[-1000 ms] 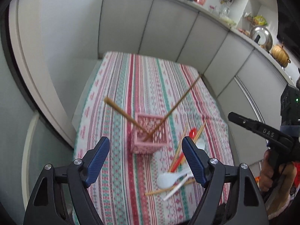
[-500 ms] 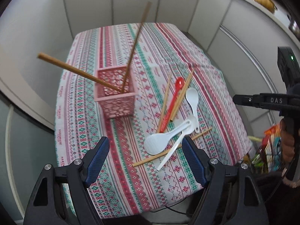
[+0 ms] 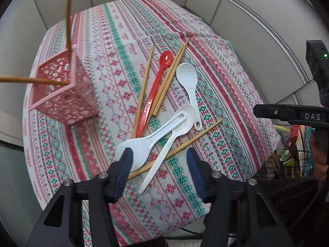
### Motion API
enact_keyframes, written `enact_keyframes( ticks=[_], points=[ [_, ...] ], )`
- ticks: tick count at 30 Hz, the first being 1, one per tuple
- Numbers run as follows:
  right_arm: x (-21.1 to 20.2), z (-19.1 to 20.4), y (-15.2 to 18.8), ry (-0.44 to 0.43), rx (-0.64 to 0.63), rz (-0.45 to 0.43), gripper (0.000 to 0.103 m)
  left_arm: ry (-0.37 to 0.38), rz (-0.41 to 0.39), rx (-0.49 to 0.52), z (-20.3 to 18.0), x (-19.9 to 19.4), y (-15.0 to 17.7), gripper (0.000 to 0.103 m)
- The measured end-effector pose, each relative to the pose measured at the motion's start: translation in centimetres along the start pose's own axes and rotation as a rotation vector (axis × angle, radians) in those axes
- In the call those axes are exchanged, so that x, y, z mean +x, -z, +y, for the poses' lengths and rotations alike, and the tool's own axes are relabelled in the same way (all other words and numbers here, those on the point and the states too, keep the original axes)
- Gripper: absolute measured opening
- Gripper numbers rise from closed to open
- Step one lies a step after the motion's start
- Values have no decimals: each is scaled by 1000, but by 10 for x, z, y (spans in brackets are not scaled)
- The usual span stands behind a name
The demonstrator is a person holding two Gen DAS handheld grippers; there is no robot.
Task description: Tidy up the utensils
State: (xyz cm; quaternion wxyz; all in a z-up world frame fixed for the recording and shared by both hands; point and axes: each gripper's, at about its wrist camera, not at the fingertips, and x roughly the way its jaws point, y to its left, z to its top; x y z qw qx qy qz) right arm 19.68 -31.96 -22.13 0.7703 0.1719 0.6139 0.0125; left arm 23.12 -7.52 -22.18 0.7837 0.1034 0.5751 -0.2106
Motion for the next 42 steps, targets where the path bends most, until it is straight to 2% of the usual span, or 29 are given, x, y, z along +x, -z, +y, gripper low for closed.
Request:
enact_keyframes(
  ticks=[4,7,14,17,21,25,30,33,38,39,40,42],
  points=[
    [1,-9,-1,-7,9,8,57,-90,17,109,-13,22,-10,32],
    [0,-14,-2,-14,13,10,59,-95,39,162,-14,36,-17,22],
    [2,-22,-3,-25,17,19,62,-52,84,273,-21,59,-24,17],
    [2,-25,-3,-32,24,23,63,-69,105,312,-24,67,-26,17],
    [3,-27,-3,-41,29,24,64,-63,113,308,-22,71,-31,17],
    [3,-29,-4,-43,33,26,65,-41,111,306,-21,76,-37,23],
    [4,-28,-6,-49,37,28,65,-43,116,308,-22,83,-43,25],
    [4,-26,-7,-51,35,27,65,-29,126,280,-20,86,-47,22],
    [3,-22,-10,-58,32,25,66,-47,99,244,-10,81,-57,17],
    [3,-21,-11,-60,33,24,66,-45,87,230,-8,76,-58,15],
    [2,-19,-11,-61,32,22,66,-43,77,217,-6,69,-56,4],
    [2,-17,-12,-62,31,17,66,-36,56,182,-1,59,-58,3]
  ],
)
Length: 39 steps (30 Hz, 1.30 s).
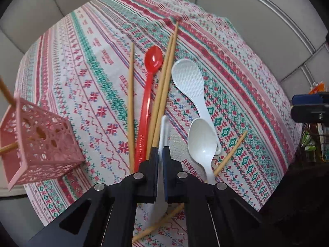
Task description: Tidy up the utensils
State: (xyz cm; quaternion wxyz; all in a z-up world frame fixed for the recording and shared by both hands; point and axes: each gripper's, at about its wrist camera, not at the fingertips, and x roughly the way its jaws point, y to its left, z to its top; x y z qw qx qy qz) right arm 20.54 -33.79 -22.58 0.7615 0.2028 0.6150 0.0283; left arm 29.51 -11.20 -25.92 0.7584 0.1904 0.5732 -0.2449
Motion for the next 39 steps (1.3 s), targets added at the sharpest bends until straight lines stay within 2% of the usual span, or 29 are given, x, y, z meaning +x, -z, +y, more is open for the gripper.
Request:
enact_keyframes(
  ticks=[11,15,17,19,22,27,31,39],
  points=[
    [16,23,-2,-39,-23,16,66,11,-139,-85,0,-56,22,3],
    [26,35,-6,-70,-36,28,65,38,-195,-121,3,-79,29,3],
    [30,41,-9,-95,-48,25,62,45,-218,-131,4,-89,35,3],
    [35,48,-12,-122,-60,31,50,48,-236,-141,5,-96,40,3],
    [46,58,-19,-169,-79,45,37,53,-253,-162,11,-104,48,2],
    [69,74,-30,-168,-109,74,26,64,-271,-199,22,-112,60,2],
    [86,80,-38,-142,-124,88,23,67,-287,-213,29,-119,68,2],
    [108,83,-46,-167,-154,134,19,74,-289,-227,39,-124,75,2]
  ],
)
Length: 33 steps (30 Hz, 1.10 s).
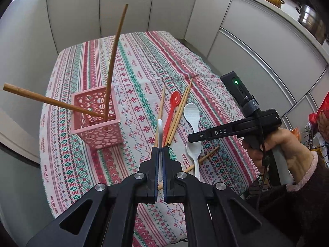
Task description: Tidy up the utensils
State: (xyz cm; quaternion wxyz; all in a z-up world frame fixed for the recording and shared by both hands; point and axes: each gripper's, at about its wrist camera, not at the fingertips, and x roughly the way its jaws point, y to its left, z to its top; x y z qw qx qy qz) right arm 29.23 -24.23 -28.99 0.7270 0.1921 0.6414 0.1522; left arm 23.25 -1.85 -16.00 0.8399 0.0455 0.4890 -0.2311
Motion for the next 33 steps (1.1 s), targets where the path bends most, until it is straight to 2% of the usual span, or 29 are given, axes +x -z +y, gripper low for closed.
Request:
enact_keyframes(
  ticks=[4,7,16,18,20,23,27,33],
  points=[
    [9,0,0,2,-7,16,8,-8,3,-11,3,1,0,2],
    [7,3,5,20,-30,-2,5,-13,-3,-22,6,-2,0,2],
    [-43,24,29,54,-109,-110,3,-18,-68,-37,10,-28,-2,2],
    [-52,26,33,91,-129,-161,4,-16,-76,-41,10,-32,-1,2],
    [-54,24,31,95,-134,-180,10,-16,-77,-38,8,-33,0,2],
    [-49,17,27,78,-133,-155,16,-16,-65,-29,5,-30,3,2],
    [-34,14,28,75,-152,-103,17,-14,-39,-19,3,-22,6,2],
    [-21,13,27,66,-153,-87,17,-10,-27,-19,4,-18,5,2]
  ],
)
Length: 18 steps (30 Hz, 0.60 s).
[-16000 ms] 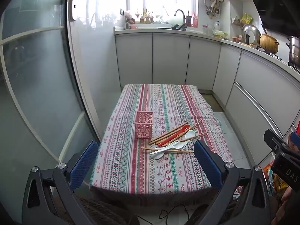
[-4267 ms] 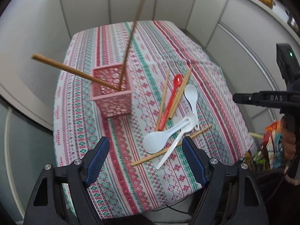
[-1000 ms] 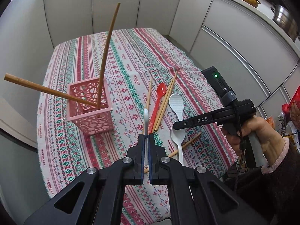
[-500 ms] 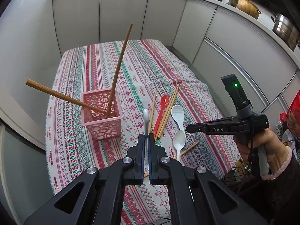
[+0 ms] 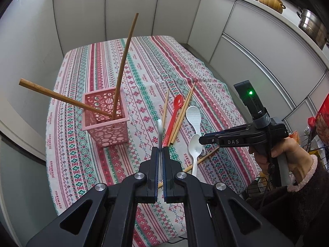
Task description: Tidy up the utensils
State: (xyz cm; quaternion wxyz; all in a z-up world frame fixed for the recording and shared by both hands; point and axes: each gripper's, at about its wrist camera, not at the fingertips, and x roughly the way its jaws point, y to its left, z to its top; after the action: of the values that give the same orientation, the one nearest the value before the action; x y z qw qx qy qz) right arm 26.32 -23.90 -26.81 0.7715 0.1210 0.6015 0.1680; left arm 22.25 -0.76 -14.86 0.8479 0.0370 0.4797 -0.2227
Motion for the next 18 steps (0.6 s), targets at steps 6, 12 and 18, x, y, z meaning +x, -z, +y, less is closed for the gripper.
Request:
enact_keyframes(
  ticks=[6,12,18],
  points=[
    [1,5,-2,34,6,-26,60,0,13,1,1,3,0,2],
    [-3,28,0,154,53,-39,57,-8,10,-8,3,3,-3,2],
    [17,48,-2,310,62,-31,56,-29,8,-9,6,2,-1,2]
  ],
)
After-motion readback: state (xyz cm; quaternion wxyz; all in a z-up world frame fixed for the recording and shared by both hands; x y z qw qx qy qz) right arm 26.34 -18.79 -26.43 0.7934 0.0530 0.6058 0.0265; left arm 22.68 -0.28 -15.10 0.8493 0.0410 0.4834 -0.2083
